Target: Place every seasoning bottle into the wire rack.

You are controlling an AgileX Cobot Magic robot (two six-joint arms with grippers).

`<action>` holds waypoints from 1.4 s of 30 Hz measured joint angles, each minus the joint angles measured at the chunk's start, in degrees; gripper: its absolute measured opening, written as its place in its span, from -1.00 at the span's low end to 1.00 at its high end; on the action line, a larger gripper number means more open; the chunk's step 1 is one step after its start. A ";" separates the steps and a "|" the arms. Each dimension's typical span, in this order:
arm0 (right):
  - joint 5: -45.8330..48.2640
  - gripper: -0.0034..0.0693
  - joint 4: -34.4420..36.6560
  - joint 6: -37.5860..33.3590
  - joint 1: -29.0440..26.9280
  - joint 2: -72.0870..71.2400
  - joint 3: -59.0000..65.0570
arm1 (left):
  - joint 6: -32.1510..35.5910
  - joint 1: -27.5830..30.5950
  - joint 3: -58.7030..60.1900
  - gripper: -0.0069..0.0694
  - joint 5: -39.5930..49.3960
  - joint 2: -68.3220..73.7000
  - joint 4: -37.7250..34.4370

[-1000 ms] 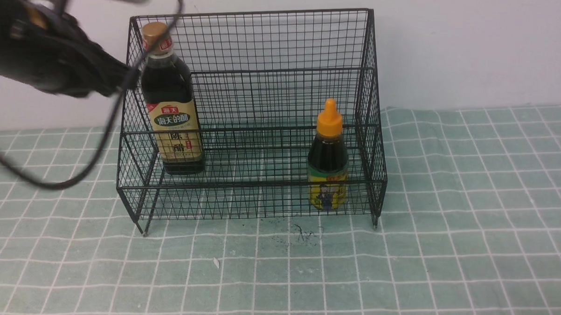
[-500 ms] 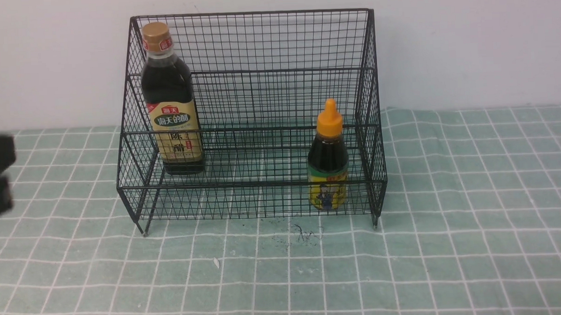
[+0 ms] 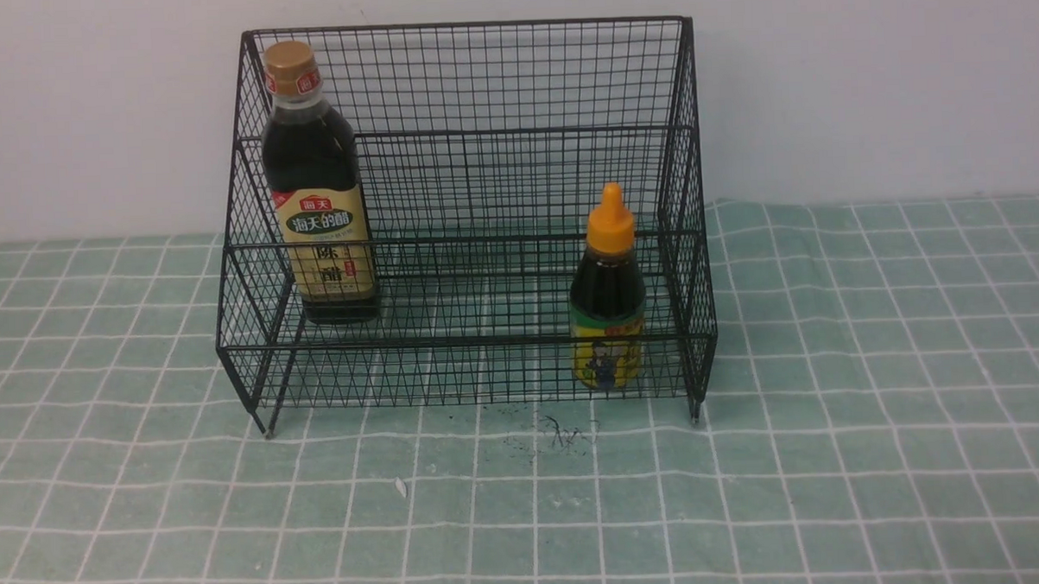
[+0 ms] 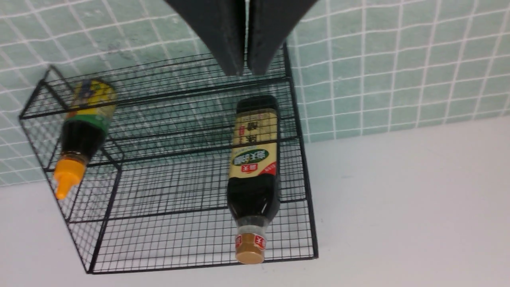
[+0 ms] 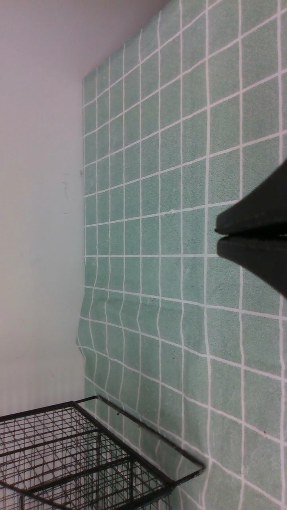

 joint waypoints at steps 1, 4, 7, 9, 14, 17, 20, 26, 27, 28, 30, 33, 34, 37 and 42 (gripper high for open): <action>0.00 -0.95 0.00 0.00 0.00 0.00 0.00 | 0.05 0.00 0.84 -0.83 -0.83 -0.06 0.34; 0.00 -0.95 0.00 0.00 0.00 0.00 0.00 | 0.45 0.90 6.50 -0.83 -7.02 -1.87 1.95; 0.00 -0.95 0.00 0.00 0.00 0.00 0.00 | 1.15 3.78 15.71 -0.83 -14.86 -6.13 1.88; 0.00 -0.95 0.00 0.00 0.00 0.00 0.00 | 1.59 6.32 23.02 -0.83 -20.99 -10.19 1.74; 0.00 -0.95 0.00 0.00 0.00 0.00 0.00 | 2.13 8.49 38.90 -0.83 -28.47 -18.01 1.74; 0.00 -0.95 0.00 0.00 0.00 0.00 0.00 | 2.13 8.54 45.54 -0.83 -29.06 -21.68 1.74; 0.00 -0.95 0.00 0.00 0.00 0.00 0.00 | 2.13 8.54 47.10 -0.83 -26.12 -23.24 1.74; 0.00 -0.95 0.00 0.00 0.00 -0.04 0.00 | 2.13 8.54 47.25 -0.83 -22.94 -23.43 1.74; 0.00 -0.95 0.00 0.00 0.00 -0.04 0.00 | 2.13 8.54 47.25 -0.83 -22.94 -23.43 1.74; 0.00 -0.95 0.00 0.00 0.00 -0.04 0.00 | 2.13 8.54 47.25 -0.83 -22.94 -23.43 1.74; 0.00 -0.95 0.00 0.00 0.00 -0.04 0.00 | 2.13 8.54 47.25 -0.83 -22.94 -23.43 1.74; 0.00 -0.95 0.00 0.00 0.00 -0.04 0.00 | 2.13 8.54 47.25 -0.83 -22.89 -23.43 1.74; 0.00 -0.95 0.00 0.00 0.00 -0.04 0.00 | 2.13 8.54 47.25 -0.83 -22.89 -23.43 1.74; 0.00 -0.95 0.00 0.00 0.00 -0.04 0.00 | 2.13 8.54 47.25 -0.83 -22.89 -23.43 1.74; 0.00 -0.95 0.00 0.00 0.00 -0.04 0.00 | 2.13 8.54 47.25 -0.83 -22.89 -23.43 1.74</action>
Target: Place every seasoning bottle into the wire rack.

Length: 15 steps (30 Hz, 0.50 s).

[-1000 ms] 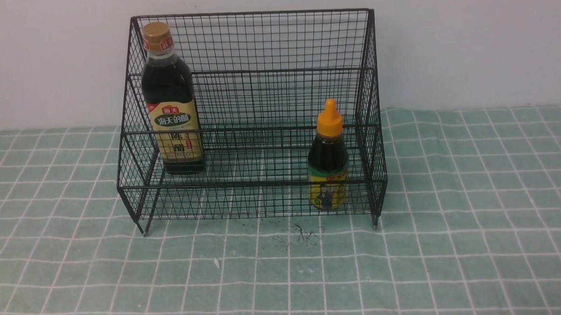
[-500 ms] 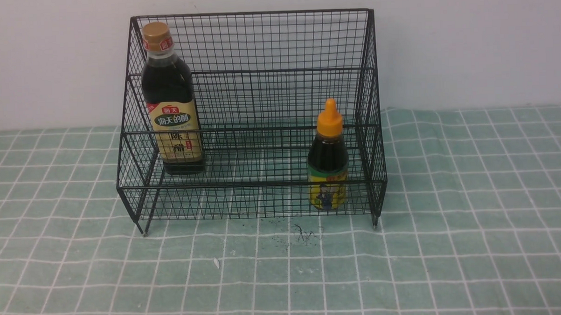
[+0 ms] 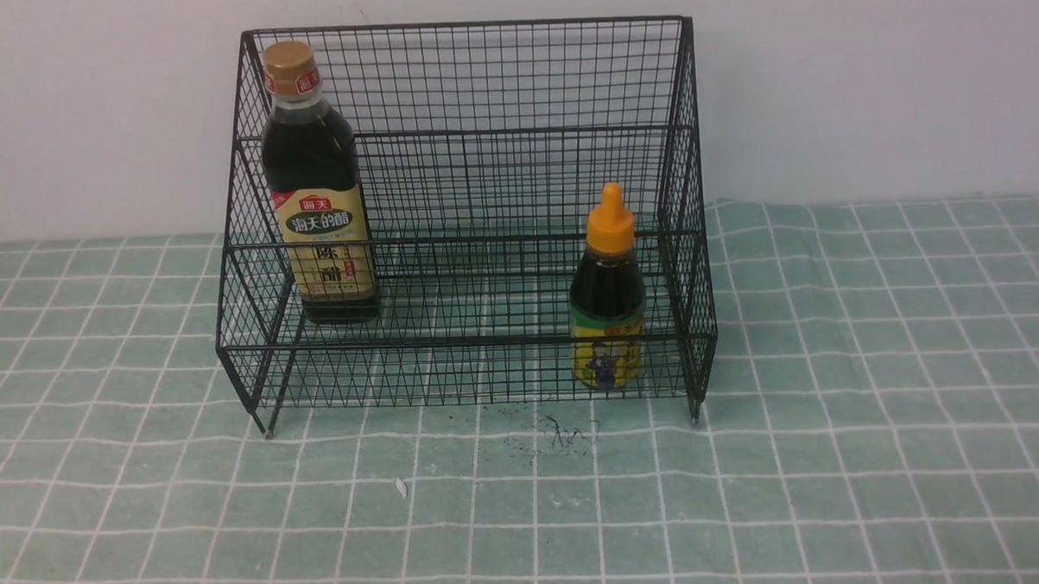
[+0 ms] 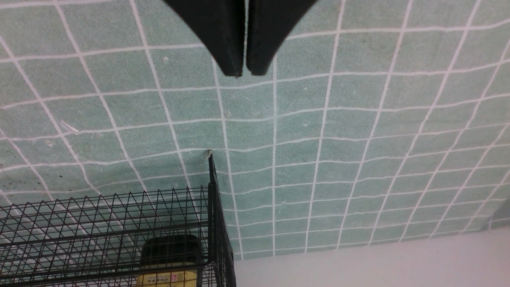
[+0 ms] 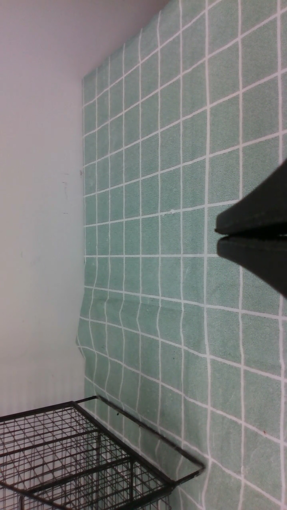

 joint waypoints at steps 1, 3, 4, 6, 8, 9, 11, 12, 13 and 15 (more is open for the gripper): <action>0.00 -0.95 0.00 0.00 0.00 0.00 0.00 | 0.00 0.00 0.00 -0.83 0.00 0.00 0.00; 0.00 -0.95 0.00 0.00 0.00 0.00 0.00 | 0.00 0.00 0.00 -0.83 0.00 0.00 0.00; 0.00 -0.95 0.00 0.00 0.00 0.00 0.00 | 0.00 0.00 0.00 -0.83 0.00 0.00 0.00; 0.00 -0.95 0.00 0.00 0.00 0.00 0.00 | 0.00 0.00 0.00 -0.83 0.00 0.00 0.00; 0.00 -0.95 0.00 0.00 0.00 0.00 0.00 | 0.00 0.00 0.00 -0.83 0.00 0.00 0.00; 0.00 -0.95 0.00 0.00 0.00 0.00 0.00 | 0.00 0.00 0.00 -0.83 0.00 0.00 0.00; 0.00 -0.95 0.00 0.00 0.00 0.00 0.00 | 0.00 0.00 0.00 -0.83 0.00 0.00 0.00; 0.00 -0.95 0.00 0.00 0.00 0.00 0.00 | 0.00 0.00 0.00 -0.83 0.00 0.00 0.00; 0.00 -0.95 0.00 0.00 0.00 0.00 0.00 | -0.33 0.00 0.00 -0.83 0.00 0.00 0.00; 0.00 -0.95 0.00 0.00 0.00 0.00 0.00 | -0.33 0.00 0.00 -0.83 0.00 0.00 0.00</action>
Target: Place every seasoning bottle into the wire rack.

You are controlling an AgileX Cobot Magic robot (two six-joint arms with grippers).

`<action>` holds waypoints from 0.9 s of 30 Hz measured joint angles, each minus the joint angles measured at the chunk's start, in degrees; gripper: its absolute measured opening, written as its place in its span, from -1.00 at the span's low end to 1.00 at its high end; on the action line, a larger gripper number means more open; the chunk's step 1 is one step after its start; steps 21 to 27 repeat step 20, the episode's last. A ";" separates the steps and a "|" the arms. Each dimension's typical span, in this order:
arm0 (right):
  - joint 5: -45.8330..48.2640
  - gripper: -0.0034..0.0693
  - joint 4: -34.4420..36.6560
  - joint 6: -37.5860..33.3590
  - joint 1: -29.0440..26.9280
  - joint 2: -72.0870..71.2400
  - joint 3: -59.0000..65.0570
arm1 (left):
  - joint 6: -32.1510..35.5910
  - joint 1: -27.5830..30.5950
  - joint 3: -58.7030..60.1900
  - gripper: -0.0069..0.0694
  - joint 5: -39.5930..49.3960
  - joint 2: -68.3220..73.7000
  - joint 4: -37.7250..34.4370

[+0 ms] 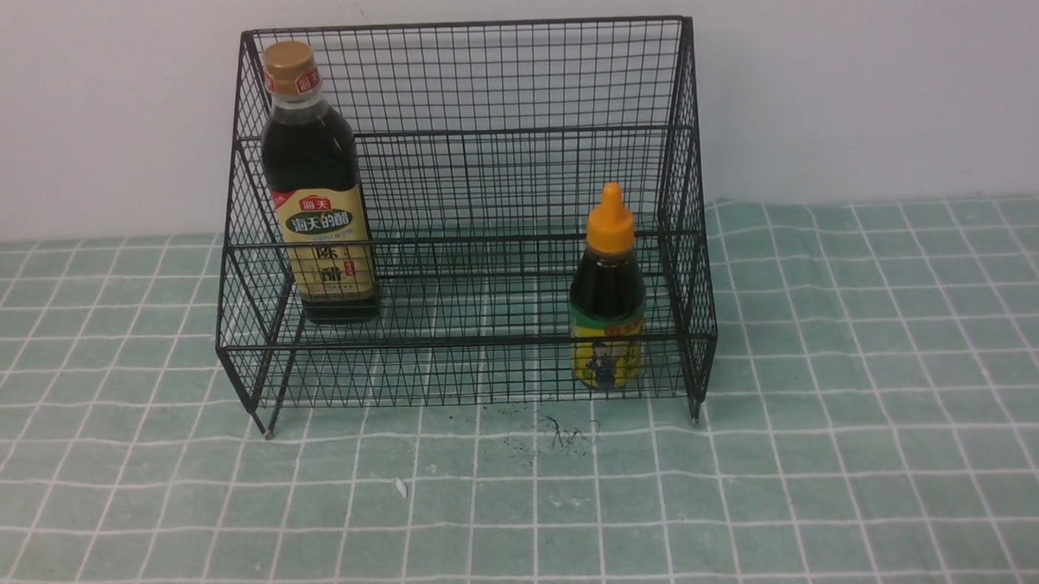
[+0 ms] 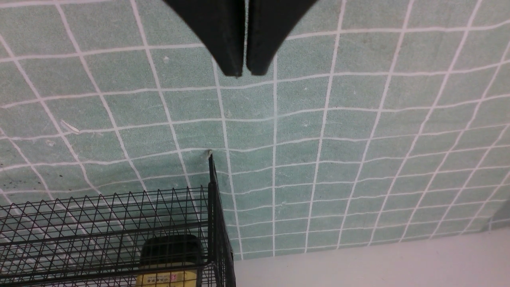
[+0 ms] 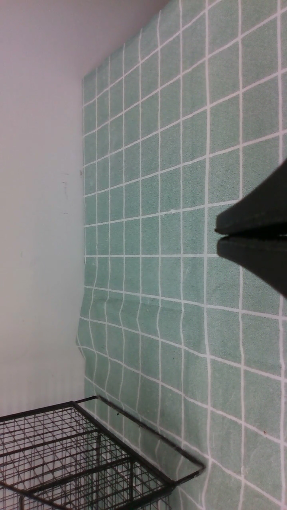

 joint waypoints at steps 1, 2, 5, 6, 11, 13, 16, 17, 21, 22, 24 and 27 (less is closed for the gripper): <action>0.00 -0.95 0.00 0.00 0.00 0.00 0.00 | 0.00 0.00 0.00 -0.83 0.00 0.00 0.00; 0.00 -0.95 0.00 0.00 0.00 0.00 0.00 | 0.00 0.00 0.00 -0.83 0.00 0.00 0.00; 0.00 -0.95 0.00 0.00 0.00 0.00 0.00 | 0.00 0.00 0.00 -0.83 0.00 0.00 0.00; 0.00 -0.95 0.00 0.00 0.00 0.00 0.00 | 0.00 0.00 0.00 -0.83 0.00 0.00 0.00; 0.00 -0.95 0.00 0.00 0.00 0.00 0.00 | 0.00 0.00 0.00 -0.83 0.00 0.00 0.00; 0.00 -0.95 0.00 0.00 0.00 0.00 0.00 | 0.00 0.00 0.00 -0.83 0.05 0.00 0.00; 0.00 -0.95 0.00 0.00 0.00 0.00 0.00 | 0.00 0.00 0.00 -0.83 0.05 0.00 0.00; 0.00 -0.95 0.00 0.00 0.00 0.00 0.00 | 0.00 0.00 0.00 -0.83 0.10 0.00 0.00; 0.00 -0.95 0.00 0.00 0.00 0.00 0.00 | 0.00 0.00 0.00 -0.83 0.10 0.00 0.00; 0.00 -0.95 0.00 0.00 0.00 0.00 0.00 | 0.00 0.00 0.00 -0.83 0.10 0.00 0.00; 0.00 -0.95 0.00 0.00 0.00 0.00 0.00 | 0.00 0.00 0.00 -0.83 0.10 0.00 0.00; 0.00 -0.95 0.00 0.00 0.00 0.00 0.00 | 0.00 0.00 0.00 -0.83 0.10 0.00 0.00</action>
